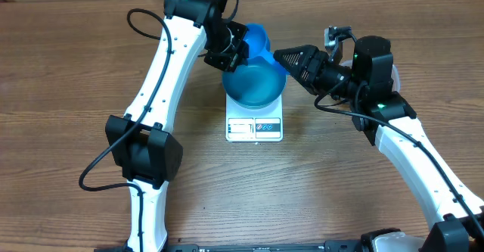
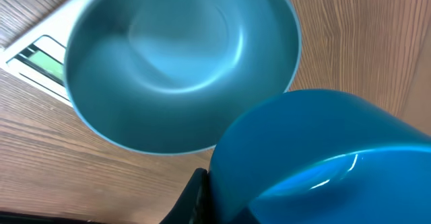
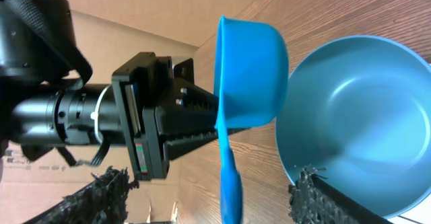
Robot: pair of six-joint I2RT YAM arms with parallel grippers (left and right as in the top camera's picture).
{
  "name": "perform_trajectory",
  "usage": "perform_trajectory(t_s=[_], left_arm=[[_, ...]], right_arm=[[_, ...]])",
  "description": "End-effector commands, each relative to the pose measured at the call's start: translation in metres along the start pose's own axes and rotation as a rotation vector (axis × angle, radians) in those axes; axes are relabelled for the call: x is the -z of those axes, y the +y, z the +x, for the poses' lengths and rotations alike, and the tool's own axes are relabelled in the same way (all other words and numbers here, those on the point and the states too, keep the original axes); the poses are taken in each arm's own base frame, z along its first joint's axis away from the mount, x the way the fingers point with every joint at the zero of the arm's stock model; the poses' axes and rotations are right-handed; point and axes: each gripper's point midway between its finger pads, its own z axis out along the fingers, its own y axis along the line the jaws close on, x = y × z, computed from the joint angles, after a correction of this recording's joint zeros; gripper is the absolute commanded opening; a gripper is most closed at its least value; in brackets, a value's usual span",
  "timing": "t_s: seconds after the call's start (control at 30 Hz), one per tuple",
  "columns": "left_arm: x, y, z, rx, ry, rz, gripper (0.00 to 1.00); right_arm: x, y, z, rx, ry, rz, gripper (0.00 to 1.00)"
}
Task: Scoop item into bowl and weigh 150g on scale
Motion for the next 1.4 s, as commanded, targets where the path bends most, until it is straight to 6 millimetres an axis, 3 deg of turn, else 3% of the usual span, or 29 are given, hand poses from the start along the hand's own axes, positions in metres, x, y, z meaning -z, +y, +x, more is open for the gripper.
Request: perform_trajectory(t_s=[0.0, 0.23, 0.5, 0.87, 1.2, 1.37], left_arm=[[-0.001, -0.006, 0.018, 0.002, 0.027, 0.014, 0.04], [-0.006, -0.007, 0.033, 0.051, 0.037, 0.009, 0.04], [-0.007, -0.011, 0.037, 0.065, 0.04, 0.019, 0.04], [-0.007, -0.011, 0.042, 0.07, 0.069, 0.02, 0.04], [-0.009, -0.01, 0.048, 0.059, 0.073, 0.016, 0.05], [-0.009, -0.01, 0.048, 0.058, 0.073, 0.015, 0.05]], right_arm=[[-0.001, 0.01, -0.004, 0.016, -0.012, -0.011, 0.75], [-0.001, 0.01, -0.003, 0.017, -0.013, -0.009, 0.62], [-0.002, 0.009, -0.003, 0.015, -0.018, -0.001, 0.49], [-0.002, 0.007, -0.005, 0.015, -0.029, 0.007, 0.17], [-0.002, 0.006, -0.006, 0.015, -0.037, 0.013, 0.08], [-0.002, 0.006, -0.006, 0.015, -0.037, 0.013, 0.09]])
